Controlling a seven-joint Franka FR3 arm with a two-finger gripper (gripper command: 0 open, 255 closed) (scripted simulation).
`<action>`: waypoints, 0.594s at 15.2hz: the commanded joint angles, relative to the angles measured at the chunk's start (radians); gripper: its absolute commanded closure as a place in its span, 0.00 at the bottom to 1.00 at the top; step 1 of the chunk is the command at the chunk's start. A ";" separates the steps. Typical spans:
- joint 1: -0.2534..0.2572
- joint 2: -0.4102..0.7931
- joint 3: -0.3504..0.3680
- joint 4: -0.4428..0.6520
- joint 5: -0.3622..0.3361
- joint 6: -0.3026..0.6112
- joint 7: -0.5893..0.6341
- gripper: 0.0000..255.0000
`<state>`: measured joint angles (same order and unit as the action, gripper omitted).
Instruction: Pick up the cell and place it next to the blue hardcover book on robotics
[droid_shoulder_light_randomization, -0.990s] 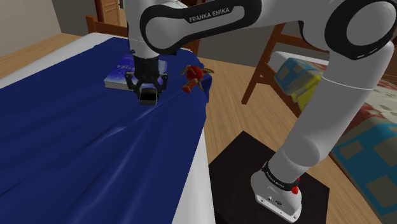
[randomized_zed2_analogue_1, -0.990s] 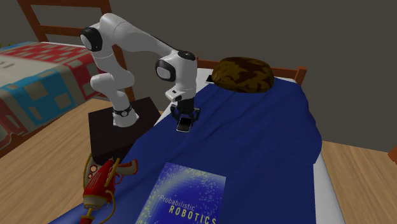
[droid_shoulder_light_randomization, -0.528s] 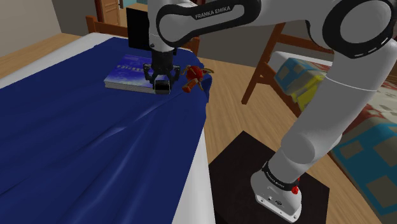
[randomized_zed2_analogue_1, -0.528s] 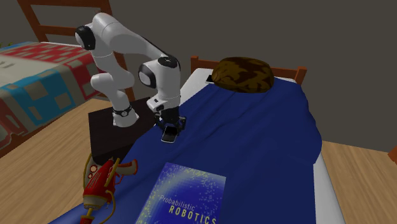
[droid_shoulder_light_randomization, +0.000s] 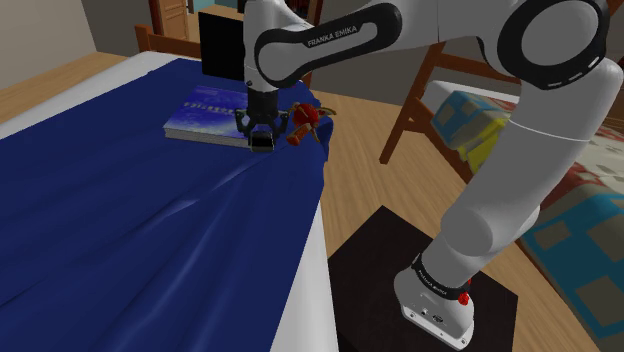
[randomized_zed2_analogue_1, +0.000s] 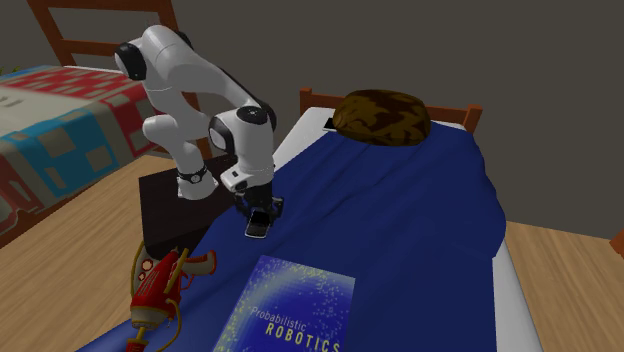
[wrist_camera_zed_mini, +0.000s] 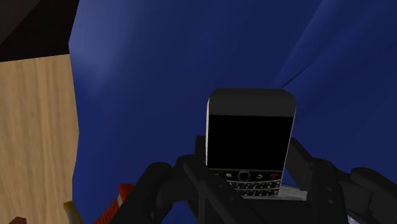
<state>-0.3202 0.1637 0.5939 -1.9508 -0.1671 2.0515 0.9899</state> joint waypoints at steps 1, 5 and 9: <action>0.002 0.010 -0.001 -0.016 -0.008 0.024 0.008 1.00; 0.007 0.036 -0.006 -0.042 -0.029 0.071 0.024 1.00; 0.013 0.066 -0.013 -0.064 -0.054 0.116 0.042 1.00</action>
<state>-0.3088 0.2263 0.5817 -2.0061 -0.2168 2.1558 1.0280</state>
